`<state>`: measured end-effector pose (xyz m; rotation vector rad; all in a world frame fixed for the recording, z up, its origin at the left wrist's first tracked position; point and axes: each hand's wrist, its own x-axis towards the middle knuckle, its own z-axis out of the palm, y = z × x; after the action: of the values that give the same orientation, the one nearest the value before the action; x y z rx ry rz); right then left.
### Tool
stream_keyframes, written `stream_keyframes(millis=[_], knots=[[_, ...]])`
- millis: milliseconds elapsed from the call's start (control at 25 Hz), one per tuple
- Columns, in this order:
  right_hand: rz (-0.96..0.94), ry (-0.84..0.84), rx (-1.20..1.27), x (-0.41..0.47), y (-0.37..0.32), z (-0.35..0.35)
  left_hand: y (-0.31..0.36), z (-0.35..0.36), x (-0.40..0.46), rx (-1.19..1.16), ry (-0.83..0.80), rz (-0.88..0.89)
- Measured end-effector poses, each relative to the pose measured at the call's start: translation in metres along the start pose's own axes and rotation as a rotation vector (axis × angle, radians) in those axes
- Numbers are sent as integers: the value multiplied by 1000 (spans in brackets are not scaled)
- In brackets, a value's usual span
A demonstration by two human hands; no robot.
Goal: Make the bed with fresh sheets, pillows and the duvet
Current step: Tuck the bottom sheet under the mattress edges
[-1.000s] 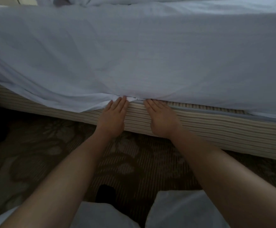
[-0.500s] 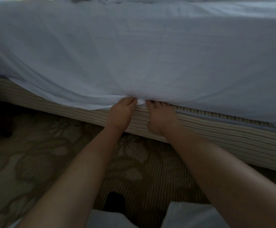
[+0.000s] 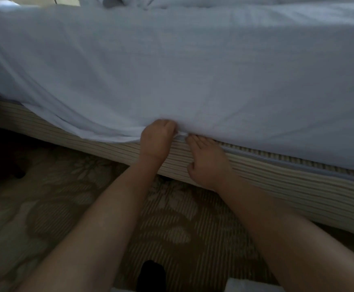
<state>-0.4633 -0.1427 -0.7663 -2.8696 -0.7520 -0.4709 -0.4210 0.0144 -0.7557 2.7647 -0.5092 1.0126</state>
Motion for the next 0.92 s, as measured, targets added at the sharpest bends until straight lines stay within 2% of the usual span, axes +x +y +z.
stream_keyframes(millis=[80, 240, 360, 520, 600, 760, 920], knots=[[42, 13, 24, 12, -4, -7, 0, 3, 1, 25, 84, 18], [74, -92, 50, 19, -9, -15, 10, -7, 2, 123, 24, -55], [7, -118, -6, 4, -7, -19, 2, -15, -7, 27, 74, -25], [7, -115, -45, -5, -13, -21, -11, -26, -3, -128, -129, -301], [9, -92, -8, -4, -13, -17, -11, -28, 3, -129, -141, -404], [-40, -99, -5, 13, -10, -9, -18, -18, 17, -95, -138, -498], [-54, -62, 21, 35, -18, -4, -22, -10, 28, -186, -138, -715]])
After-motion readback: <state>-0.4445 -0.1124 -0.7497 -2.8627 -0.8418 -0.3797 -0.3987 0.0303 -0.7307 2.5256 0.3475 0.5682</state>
